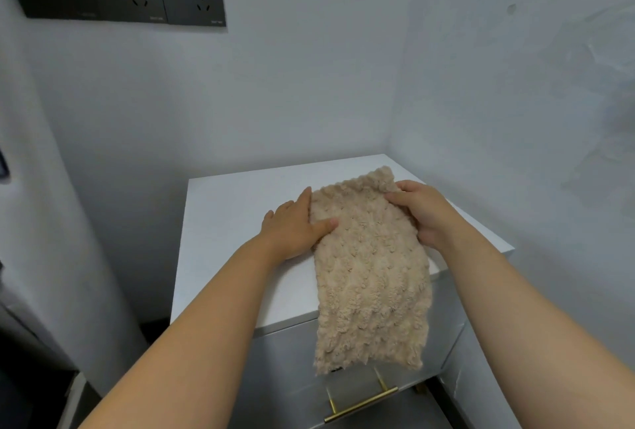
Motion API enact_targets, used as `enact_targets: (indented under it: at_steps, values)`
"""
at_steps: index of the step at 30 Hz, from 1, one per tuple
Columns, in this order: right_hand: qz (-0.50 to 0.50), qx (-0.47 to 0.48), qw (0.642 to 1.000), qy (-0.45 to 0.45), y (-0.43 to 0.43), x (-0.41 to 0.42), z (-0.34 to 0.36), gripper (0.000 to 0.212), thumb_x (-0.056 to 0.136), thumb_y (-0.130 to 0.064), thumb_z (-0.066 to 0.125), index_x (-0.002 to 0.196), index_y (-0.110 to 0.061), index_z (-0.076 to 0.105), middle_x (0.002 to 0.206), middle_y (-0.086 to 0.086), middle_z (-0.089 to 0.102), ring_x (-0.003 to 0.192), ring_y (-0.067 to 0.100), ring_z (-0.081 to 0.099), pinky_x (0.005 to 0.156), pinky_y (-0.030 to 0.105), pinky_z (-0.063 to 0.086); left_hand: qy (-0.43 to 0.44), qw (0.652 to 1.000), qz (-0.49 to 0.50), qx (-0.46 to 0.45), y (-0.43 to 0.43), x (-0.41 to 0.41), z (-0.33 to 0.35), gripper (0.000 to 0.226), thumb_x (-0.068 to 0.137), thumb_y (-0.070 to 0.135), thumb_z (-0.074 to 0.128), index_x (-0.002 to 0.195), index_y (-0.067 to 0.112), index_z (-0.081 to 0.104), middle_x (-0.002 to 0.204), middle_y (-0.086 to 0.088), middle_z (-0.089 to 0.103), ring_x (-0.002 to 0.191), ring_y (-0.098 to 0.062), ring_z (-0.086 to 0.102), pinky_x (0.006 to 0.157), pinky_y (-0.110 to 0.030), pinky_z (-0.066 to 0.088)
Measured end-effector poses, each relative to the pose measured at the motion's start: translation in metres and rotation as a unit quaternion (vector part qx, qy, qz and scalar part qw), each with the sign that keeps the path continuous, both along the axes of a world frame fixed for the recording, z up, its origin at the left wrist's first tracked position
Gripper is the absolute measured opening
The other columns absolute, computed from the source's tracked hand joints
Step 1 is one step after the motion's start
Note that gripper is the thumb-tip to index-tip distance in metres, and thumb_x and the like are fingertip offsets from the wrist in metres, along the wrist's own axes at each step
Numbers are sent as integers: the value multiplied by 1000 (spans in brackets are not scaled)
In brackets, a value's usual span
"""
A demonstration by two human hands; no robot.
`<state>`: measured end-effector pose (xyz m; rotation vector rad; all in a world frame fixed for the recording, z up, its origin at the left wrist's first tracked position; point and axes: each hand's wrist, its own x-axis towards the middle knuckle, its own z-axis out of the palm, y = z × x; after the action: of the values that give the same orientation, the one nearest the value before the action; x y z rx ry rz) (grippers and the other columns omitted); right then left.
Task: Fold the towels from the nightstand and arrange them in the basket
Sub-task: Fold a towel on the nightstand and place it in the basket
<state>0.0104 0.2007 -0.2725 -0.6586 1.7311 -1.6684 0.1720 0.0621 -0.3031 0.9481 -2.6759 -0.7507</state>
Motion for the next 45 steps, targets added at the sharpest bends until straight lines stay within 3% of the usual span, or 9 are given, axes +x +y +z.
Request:
enact_targets:
  at_steps: [3,7,10,12,21,26,31,37,45]
  values:
    - [33,-56,995,-72,-5,-1,4,18,92,1,52,107,-5,61,91,15,68,79,25,67,66,33,58,105,988,31,108,2,-2,6,96,84,52,63,152,21,4,149,-4,37,134,-23,39,110,-39,31]
    - [29,-62,995,-70,-5,-2,7,22,91,5,51,107,-8,61,86,15,69,71,23,69,59,32,59,222,941,61,249,-1,0,11,68,83,17,72,143,12,39,108,-7,66,88,-11,63,71,-14,45]
    - [12,-5,1000,-26,-3,-6,1,27,86,6,59,112,-2,58,92,17,67,74,24,67,61,32,57,241,934,76,254,-4,0,15,15,80,3,72,94,5,66,63,6,64,56,-1,59,55,-9,44]
    - [-16,44,999,9,-3,-11,-4,28,82,2,69,107,-2,59,87,14,65,70,20,63,62,30,52,233,941,95,226,-7,-2,16,18,79,3,74,70,7,58,52,8,53,50,-2,51,50,-8,40]
    - [-89,36,985,144,-18,-11,-16,14,79,4,71,75,-8,63,71,5,61,62,15,56,45,14,43,280,939,148,133,-18,-17,2,7,78,8,69,81,2,69,71,-12,67,65,-23,60,69,-37,51]
    - [-52,13,989,134,-14,-14,-13,28,81,8,65,74,-19,60,72,1,60,60,10,55,53,14,46,328,922,110,177,-17,-10,3,6,78,-1,68,79,5,68,71,-9,63,62,-17,57,63,-28,46]
    - [41,22,988,150,-2,-23,-15,33,78,11,61,87,-18,74,97,16,70,89,27,61,90,44,47,359,899,30,250,-16,2,6,17,78,-11,65,83,5,69,75,-6,67,62,-8,60,64,-18,49]
    - [87,20,981,171,10,-26,-11,30,82,13,58,72,-12,72,75,0,70,82,15,61,88,28,47,315,918,-3,240,-14,12,8,26,79,-12,63,74,13,65,80,-1,68,76,-10,63,70,-14,48]
    - [152,143,935,286,20,-19,3,33,85,9,51,70,-14,70,98,1,70,100,18,63,75,8,45,195,960,-42,195,-9,20,12,33,86,-3,46,61,9,63,93,4,70,84,4,62,70,-7,42]
